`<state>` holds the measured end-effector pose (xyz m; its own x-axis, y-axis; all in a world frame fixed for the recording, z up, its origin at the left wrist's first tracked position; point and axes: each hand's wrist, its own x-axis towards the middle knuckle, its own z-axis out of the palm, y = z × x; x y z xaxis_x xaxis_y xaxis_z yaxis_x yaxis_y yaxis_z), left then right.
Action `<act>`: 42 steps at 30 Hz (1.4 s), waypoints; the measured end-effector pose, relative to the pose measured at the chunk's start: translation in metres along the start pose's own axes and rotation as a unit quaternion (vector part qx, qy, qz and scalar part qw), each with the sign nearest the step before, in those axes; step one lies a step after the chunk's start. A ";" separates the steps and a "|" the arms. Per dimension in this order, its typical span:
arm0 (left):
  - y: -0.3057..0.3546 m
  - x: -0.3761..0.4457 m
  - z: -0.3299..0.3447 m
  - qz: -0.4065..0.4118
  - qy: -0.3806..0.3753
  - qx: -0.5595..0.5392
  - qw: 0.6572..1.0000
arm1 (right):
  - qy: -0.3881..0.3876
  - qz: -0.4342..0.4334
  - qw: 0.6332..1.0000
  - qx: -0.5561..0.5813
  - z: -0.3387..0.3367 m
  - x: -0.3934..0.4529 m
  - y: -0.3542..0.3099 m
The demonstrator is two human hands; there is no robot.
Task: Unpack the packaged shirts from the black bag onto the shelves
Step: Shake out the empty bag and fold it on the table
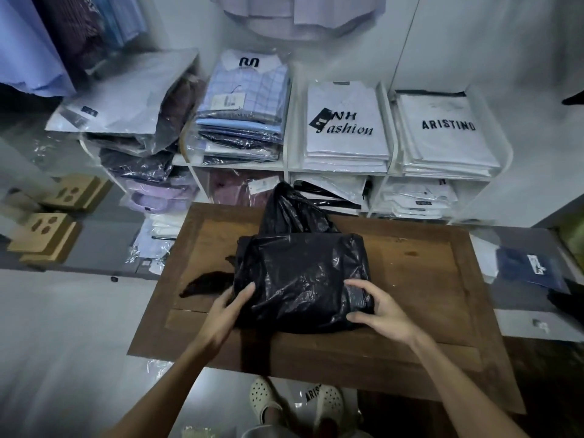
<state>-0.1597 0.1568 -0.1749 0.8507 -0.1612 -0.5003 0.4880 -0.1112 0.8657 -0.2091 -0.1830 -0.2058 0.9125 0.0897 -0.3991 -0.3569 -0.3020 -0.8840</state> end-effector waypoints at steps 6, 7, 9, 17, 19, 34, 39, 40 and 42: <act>-0.010 0.003 -0.015 -0.051 -0.012 -0.003 0.999 | 0.011 0.000 1.000 0.000 0.006 0.016 -0.018; -0.013 0.004 -0.017 -0.046 -0.016 -0.012 0.999 | 0.016 -0.004 1.000 -0.002 0.007 0.018 -0.018; -0.021 0.006 -0.022 -0.031 -0.019 -0.055 0.998 | 0.022 -0.018 1.000 0.000 0.011 0.022 -0.016; -0.024 0.023 -0.026 -0.025 -0.080 0.059 0.995 | 0.070 0.039 0.990 0.116 0.010 0.037 -0.016; -0.015 0.026 -0.028 -0.046 -0.116 0.088 0.988 | 0.078 0.045 0.980 0.178 0.006 0.042 -0.021; 0.011 0.057 -0.028 -0.089 0.108 0.228 0.964 | 0.115 0.204 0.970 0.068 0.026 0.059 0.007; 0.046 0.031 0.018 0.289 0.247 0.495 0.781 | 0.167 0.125 0.974 -0.086 0.033 0.059 0.001; 0.049 0.028 0.037 0.348 0.181 0.512 0.764 | 0.172 0.110 0.974 -0.100 0.036 0.058 0.001; 0.033 0.031 0.075 0.364 0.066 0.574 0.731 | 0.175 0.090 0.971 -0.134 0.037 0.058 0.004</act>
<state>-0.1321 0.0747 -0.1627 0.8520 -0.4994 0.1569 -0.5233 -0.8048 0.2801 -0.1652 -0.1439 -0.2414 0.8692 -0.3011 -0.3922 -0.4945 -0.5233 -0.6940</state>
